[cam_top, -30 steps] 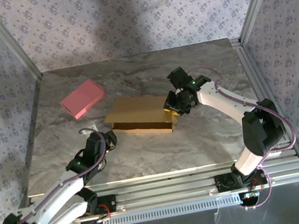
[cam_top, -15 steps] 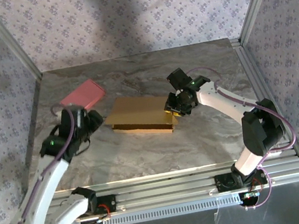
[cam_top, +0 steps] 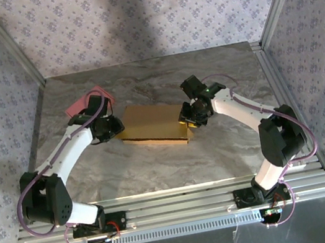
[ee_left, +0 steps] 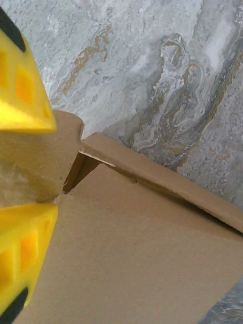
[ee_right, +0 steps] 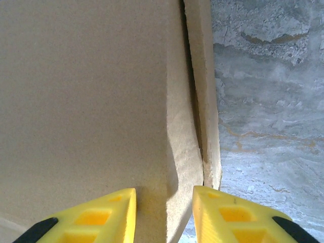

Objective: Fold the paper box

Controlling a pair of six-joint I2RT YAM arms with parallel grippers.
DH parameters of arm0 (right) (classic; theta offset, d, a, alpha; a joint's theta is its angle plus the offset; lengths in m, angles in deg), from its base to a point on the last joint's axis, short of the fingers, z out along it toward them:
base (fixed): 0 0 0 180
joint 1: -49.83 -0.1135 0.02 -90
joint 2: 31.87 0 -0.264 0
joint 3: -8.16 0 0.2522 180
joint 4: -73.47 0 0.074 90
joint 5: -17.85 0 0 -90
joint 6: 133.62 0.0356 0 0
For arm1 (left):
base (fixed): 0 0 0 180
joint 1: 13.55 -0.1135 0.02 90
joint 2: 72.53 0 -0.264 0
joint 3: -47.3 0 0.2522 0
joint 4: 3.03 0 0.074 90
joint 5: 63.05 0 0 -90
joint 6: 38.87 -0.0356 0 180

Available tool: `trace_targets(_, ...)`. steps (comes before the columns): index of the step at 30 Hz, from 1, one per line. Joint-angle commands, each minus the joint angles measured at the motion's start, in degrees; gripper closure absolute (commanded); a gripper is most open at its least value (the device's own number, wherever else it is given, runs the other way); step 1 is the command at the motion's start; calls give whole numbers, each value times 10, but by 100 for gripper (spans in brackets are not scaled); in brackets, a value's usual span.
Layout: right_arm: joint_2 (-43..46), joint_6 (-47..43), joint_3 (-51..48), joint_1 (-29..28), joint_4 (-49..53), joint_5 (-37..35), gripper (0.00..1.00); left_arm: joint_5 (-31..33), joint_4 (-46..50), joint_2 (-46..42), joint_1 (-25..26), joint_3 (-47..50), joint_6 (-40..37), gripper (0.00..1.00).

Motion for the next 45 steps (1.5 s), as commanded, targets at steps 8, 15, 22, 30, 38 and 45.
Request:
trace_targets(8, -20, -30, 5, 5, 15, -8, 65, -8, -38, -6, -4, 69, -15, 61)
trace_targets(15, -29, -42, 6, 6, 18, -11, 64, -10, -37, 2, -3, 73, -4, 58)
trace_targets(22, -22, -51, -5, 5, 25, -25, 63, -7, -39, -1, 0, 78, -3, 55)
trace_targets(30, -1, -49, -32, -2, 18, -48, 60, 6, -34, -14, 14, 92, 18, 50)
trace_targets(38, -5, -30, -62, -10, -13, -46, 58, -2, -35, -31, 15, 119, 42, 52)
trace_targets(45, -39, -34, -25, -16, -4, -51, 57, -18, -31, -66, 17, 142, 71, 62)
